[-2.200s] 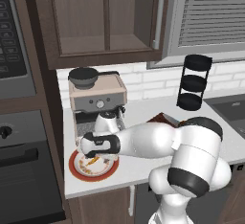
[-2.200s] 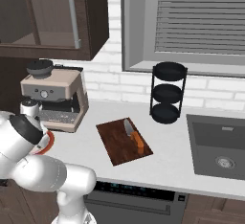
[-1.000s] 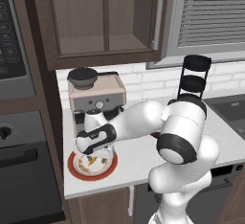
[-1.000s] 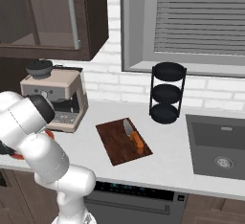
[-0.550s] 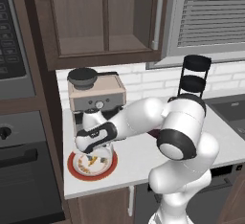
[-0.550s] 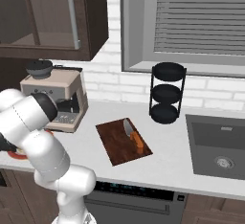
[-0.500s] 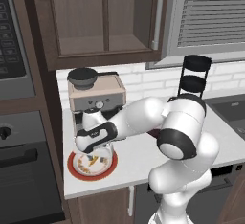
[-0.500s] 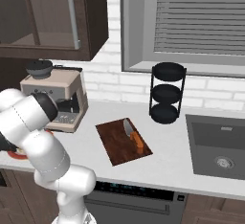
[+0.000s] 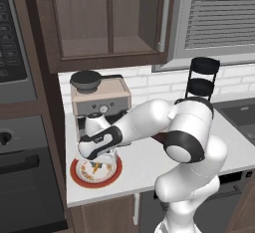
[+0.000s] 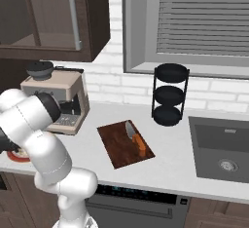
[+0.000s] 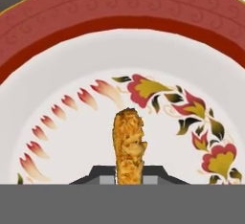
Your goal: Pick up the knife from the drawer and place it on the cutting board. Then place the meat from the plate to the cutting board.
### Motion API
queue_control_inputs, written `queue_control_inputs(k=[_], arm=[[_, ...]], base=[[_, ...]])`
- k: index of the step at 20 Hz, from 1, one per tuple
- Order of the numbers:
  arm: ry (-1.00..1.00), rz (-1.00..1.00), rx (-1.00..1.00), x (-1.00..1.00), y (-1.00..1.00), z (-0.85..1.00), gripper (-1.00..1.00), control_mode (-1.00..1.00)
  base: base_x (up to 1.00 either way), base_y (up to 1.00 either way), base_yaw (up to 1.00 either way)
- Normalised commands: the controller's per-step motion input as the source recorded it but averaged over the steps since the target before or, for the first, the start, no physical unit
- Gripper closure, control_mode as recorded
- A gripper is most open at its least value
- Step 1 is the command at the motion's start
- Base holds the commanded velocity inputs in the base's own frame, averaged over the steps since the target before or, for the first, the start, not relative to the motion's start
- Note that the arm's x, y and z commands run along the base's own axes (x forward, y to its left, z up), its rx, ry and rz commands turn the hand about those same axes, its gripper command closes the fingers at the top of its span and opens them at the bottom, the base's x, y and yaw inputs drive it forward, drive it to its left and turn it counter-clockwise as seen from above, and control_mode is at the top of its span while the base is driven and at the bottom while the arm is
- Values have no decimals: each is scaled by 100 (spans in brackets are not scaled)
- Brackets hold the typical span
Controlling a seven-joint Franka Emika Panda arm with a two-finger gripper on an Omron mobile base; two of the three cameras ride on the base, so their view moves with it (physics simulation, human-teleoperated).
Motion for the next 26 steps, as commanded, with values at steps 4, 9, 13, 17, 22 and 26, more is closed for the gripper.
queue_control_inputs(k=[4,9,13,17,22,26], arm=[[0,0,0,-32,-13,1,100,-100],[-1,0,0,-44,-42,16,100,-100],[0,0,1,-36,-43,33,100,-100],[0,0,1,-25,-51,40,100,-100],[1,0,0,-2,-43,52,100,-100],[4,0,0,0,-78,57,100,-100]], base=[[0,0,0],[0,0,0],[0,0,0],[0,0,0],[0,0,0],[0,0,0]])
